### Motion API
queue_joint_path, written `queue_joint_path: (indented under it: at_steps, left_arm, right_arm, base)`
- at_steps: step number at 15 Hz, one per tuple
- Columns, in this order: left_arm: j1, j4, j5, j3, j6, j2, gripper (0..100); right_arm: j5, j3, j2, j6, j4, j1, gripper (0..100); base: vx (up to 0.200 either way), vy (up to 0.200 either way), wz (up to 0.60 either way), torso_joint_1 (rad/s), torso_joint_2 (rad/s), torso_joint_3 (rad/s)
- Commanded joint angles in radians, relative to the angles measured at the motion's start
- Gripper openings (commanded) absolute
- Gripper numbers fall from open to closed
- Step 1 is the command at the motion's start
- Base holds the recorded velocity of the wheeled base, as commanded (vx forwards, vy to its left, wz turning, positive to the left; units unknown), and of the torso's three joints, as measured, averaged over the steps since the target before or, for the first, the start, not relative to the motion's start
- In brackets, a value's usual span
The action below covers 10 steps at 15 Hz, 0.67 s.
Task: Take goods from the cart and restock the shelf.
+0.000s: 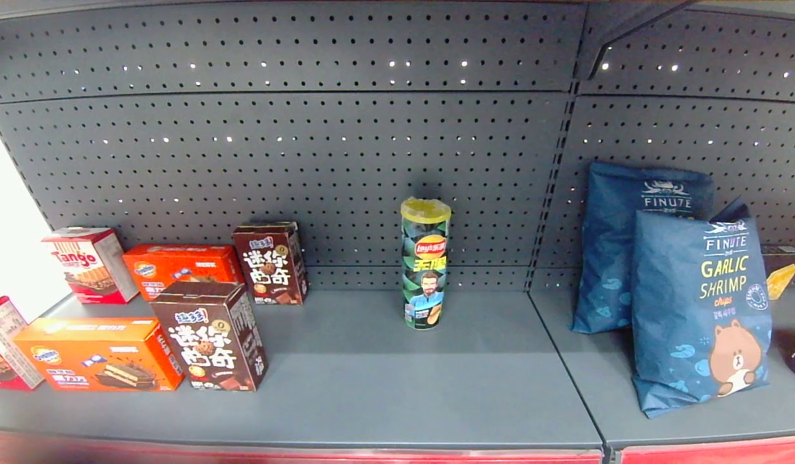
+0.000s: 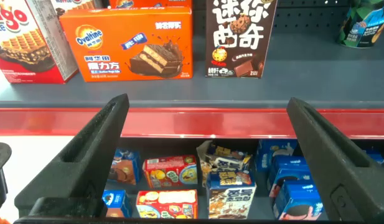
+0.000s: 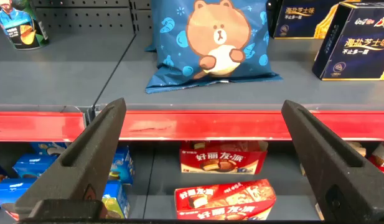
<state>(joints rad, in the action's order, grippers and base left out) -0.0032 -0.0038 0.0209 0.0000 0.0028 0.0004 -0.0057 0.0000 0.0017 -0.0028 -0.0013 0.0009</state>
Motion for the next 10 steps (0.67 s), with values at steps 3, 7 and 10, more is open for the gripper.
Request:
queue_joint_path:
  at_steps: [3,7,10]
  left_arm:
    - [0.000,-0.001,0.001,0.000,0.000,0.000,100]
    - [0.000,-0.001,0.001,0.000,0.000,0.000,100]
    - [0.000,-0.001,0.001,0.000,0.000,0.000,100]
  right_arm:
    - [-0.002,0.000,0.001,0.000,0.000,-0.001,100]
    - [-0.002,0.000,0.001,0.000,0.000,0.001,100]
    - [-0.002,0.000,0.001,0.000,0.000,0.001,100]
  base:
    - [0.000,0.000,0.40,0.003,0.00,0.005]
    - [0.000,0.000,0.60,0.006,0.01,0.000]
    - [0.000,0.000,0.60,0.005,0.00,0.005]
